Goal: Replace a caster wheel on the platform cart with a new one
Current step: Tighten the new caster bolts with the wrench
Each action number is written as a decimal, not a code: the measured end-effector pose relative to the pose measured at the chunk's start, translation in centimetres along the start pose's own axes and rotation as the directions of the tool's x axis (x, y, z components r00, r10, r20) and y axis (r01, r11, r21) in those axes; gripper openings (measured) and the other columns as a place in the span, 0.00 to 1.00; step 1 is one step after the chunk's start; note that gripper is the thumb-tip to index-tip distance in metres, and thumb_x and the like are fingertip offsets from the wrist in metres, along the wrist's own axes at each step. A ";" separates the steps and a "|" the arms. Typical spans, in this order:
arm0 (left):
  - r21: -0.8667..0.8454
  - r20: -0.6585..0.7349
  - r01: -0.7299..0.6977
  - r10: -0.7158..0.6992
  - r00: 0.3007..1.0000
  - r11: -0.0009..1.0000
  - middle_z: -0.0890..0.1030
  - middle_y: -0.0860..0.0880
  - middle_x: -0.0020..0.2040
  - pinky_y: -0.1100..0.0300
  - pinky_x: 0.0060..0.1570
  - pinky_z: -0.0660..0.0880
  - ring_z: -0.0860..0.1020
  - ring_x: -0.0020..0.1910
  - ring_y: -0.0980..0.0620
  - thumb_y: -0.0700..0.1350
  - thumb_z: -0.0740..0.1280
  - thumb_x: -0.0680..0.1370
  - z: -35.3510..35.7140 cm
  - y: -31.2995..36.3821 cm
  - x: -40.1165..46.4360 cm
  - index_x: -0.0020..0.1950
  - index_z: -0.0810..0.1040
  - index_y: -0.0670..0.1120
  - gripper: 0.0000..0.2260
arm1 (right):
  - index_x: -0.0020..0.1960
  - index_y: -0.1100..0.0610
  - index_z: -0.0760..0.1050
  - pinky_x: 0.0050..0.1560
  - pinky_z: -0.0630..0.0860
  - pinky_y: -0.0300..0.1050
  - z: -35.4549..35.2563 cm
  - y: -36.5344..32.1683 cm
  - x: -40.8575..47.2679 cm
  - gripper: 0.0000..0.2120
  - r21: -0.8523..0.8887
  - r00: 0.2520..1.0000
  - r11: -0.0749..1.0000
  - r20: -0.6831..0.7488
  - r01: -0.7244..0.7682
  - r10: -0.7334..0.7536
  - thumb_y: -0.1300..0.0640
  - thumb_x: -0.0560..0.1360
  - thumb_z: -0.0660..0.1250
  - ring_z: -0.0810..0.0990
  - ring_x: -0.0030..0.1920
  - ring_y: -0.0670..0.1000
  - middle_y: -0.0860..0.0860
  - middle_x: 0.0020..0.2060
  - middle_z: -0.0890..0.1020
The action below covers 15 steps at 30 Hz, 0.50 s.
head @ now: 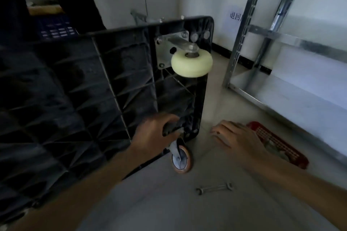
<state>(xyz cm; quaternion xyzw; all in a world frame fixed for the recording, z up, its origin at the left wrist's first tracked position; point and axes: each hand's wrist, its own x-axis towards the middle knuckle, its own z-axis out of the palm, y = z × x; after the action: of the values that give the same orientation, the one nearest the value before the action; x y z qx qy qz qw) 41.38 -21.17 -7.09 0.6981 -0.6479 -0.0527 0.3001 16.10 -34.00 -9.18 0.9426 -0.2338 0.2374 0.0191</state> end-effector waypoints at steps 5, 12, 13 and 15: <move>-0.045 0.231 0.123 -0.110 0.967 0.991 0.81 0.57 0.59 0.67 0.53 0.66 0.76 0.59 0.57 0.56 0.70 0.73 10.1 -0.3 -3.1 0.61 0.80 0.56 0.18 | 0.60 0.46 0.75 0.54 0.72 0.41 7.3 2.2 -7.6 0.12 0.061 0.871 0.996 0.490 -0.065 0.027 0.45 0.82 0.57 0.77 0.56 0.46 0.42 0.57 0.76; -0.010 0.446 0.234 -0.205 0.871 0.972 0.78 0.57 0.64 0.61 0.59 0.71 0.75 0.62 0.58 0.58 0.69 0.77 18.2 -1.3 -4.5 0.69 0.75 0.57 0.20 | 0.69 0.49 0.70 0.59 0.67 0.46 14.2 3.3 -14.1 0.18 0.026 0.686 0.991 0.724 -0.132 0.072 0.46 0.81 0.61 0.74 0.63 0.49 0.45 0.65 0.72; -0.015 0.465 0.252 -0.217 0.858 0.968 0.78 0.58 0.64 0.61 0.60 0.71 0.75 0.62 0.58 0.58 0.69 0.77 19.0 -1.5 -4.6 0.69 0.75 0.57 0.21 | 0.69 0.49 0.70 0.59 0.67 0.46 14.8 3.5 -14.4 0.19 0.030 0.687 0.991 0.724 -0.133 0.071 0.47 0.80 0.62 0.73 0.63 0.49 0.46 0.65 0.72; -0.014 0.499 0.276 -0.233 0.835 0.961 0.78 0.60 0.64 0.62 0.60 0.71 0.75 0.63 0.58 0.58 0.69 0.77 20.6 -1.7 -4.9 0.69 0.75 0.57 0.20 | 0.68 0.50 0.72 0.59 0.68 0.48 16.1 3.8 -14.6 0.19 0.035 0.688 0.989 0.722 -0.143 0.073 0.47 0.79 0.65 0.74 0.63 0.52 0.47 0.64 0.74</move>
<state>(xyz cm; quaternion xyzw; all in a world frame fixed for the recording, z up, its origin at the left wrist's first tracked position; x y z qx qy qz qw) 32.61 -23.88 -26.24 0.7279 -0.6014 -0.2959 0.1445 10.12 -33.44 -30.40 0.9448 -0.2670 -0.1388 -0.1295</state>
